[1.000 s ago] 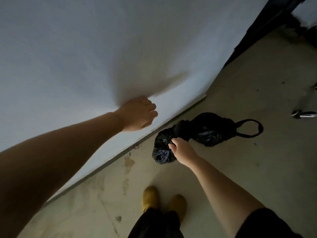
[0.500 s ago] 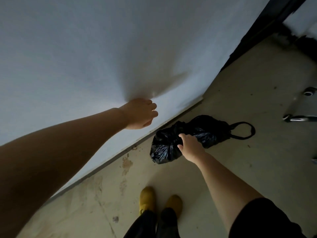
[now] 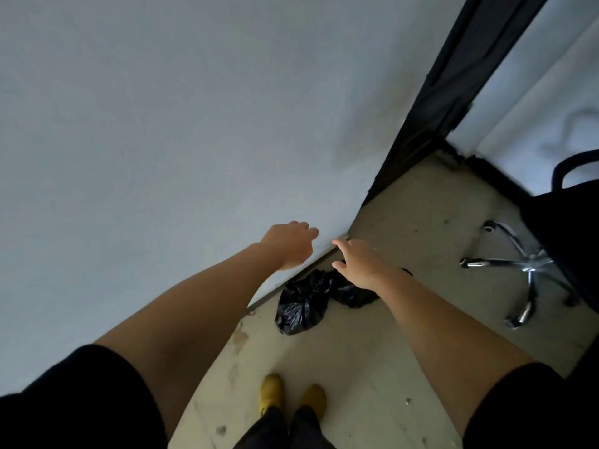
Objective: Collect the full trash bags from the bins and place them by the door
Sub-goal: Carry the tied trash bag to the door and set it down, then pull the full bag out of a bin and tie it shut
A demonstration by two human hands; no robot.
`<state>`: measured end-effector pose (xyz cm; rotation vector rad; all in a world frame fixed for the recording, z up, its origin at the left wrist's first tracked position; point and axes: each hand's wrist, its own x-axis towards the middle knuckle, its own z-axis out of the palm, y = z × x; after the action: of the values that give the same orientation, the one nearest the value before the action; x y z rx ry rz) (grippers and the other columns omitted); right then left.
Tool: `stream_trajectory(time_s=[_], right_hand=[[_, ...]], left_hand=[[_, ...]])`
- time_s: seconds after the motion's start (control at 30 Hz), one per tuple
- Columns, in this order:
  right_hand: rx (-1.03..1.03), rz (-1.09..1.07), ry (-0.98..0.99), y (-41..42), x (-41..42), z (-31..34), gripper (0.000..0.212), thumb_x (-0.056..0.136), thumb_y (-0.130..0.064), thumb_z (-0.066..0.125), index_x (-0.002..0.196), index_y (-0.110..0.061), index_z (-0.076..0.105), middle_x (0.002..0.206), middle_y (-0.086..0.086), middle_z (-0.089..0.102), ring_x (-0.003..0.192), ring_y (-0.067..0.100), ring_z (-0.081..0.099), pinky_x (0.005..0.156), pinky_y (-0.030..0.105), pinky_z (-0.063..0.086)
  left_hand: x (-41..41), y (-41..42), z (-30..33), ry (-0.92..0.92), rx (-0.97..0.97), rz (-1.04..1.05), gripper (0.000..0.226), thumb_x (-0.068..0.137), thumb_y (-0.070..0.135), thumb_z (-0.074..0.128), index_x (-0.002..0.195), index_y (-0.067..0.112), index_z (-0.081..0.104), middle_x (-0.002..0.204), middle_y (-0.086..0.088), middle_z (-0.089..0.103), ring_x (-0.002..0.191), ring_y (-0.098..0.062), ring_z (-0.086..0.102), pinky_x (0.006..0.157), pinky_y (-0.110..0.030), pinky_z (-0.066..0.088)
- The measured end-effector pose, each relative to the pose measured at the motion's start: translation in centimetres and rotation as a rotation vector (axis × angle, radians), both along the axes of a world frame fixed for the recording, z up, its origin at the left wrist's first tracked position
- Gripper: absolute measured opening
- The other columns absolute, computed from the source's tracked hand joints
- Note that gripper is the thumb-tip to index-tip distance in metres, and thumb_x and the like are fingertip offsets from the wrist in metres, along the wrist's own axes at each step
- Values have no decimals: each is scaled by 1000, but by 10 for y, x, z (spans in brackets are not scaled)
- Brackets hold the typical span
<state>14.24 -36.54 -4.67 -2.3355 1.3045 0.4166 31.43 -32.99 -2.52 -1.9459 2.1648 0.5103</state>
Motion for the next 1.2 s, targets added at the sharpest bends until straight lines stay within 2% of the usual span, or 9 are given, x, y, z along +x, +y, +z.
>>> stream_trajectory(time_s=[0.2,0.37,0.57,0.73,0.93,1.03,1.2], right_hand=[[-77,51,7,24,12,49,51,98,-38,39,144,-22,25,138,8,45,128,30,41,106,48,34],[-58,149,64,34,41,59,52,99,-39,36,146,-22,21,140,9,41,129,31,38,105,48,34],[-49,417,95,62,88,62,51,99,-36,34,147,-22,21,141,10,41,128,31,40,102,46,35],[-3,671,122,104,116,56,50,99,-34,34,146,-22,23,143,10,39,130,31,39,104,47,34],[42,996,197,198,141,36,49,99,-39,32,145,-20,28,146,11,37,131,30,37,104,46,36],[53,1182,242,260,151,30,47,99,-40,32,140,-19,35,143,11,41,129,30,39,102,45,37],[52,1473,268,379,156,29,49,99,-41,32,141,-17,35,145,11,38,133,31,37,105,46,35]], left_hand=[[14,44,49,80,-65,115,38,98,21,31,134,19,42,133,-5,50,121,-24,49,94,-39,42],[46,82,57,131,-119,303,36,98,21,32,132,19,44,130,-5,53,116,-25,52,95,-38,43],[70,166,32,191,-87,697,33,98,25,35,128,20,48,127,-5,56,109,-26,57,95,-39,47],[57,244,19,175,-56,1013,40,98,30,36,136,19,40,130,-6,55,114,-26,55,97,-40,45],[12,358,2,211,-13,1347,46,97,38,36,138,18,36,132,-8,53,117,-26,53,95,-42,46],[-19,425,-4,247,-9,1530,47,97,41,36,138,19,37,135,-7,52,121,-27,52,95,-43,47],[-68,537,-10,315,69,1791,49,98,43,34,140,18,34,140,-8,47,125,-28,48,98,-43,44]])
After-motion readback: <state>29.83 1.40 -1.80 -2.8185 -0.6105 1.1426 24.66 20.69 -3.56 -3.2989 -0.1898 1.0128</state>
